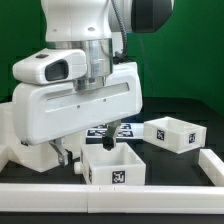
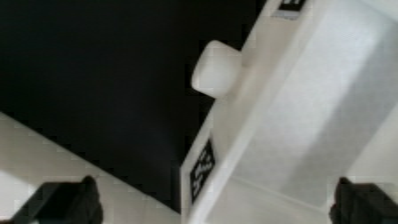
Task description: Assemble drawer
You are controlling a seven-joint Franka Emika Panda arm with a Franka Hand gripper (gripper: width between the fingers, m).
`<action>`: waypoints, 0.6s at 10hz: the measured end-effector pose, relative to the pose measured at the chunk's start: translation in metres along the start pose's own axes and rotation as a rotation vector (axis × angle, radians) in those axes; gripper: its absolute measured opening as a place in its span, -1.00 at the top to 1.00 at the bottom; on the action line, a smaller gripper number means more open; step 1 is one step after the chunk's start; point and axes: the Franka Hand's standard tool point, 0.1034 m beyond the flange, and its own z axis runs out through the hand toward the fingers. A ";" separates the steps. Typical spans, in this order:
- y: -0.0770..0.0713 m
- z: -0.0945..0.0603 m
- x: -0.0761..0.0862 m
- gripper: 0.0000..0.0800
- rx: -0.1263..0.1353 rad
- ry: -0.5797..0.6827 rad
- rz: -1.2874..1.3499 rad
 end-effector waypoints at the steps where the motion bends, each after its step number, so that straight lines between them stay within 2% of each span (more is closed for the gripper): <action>1: 0.003 0.010 -0.005 -0.62 0.009 -0.008 0.039; 2: 0.008 0.024 -0.007 -0.62 0.011 -0.004 0.074; 3: 0.008 0.031 -0.008 -0.62 0.010 -0.003 0.079; 6: 0.007 0.030 -0.008 -0.62 0.009 -0.003 0.076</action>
Offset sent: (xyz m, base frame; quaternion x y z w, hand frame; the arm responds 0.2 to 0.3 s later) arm 0.0000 0.0000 0.0000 0.0000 0.0000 0.0000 1.0000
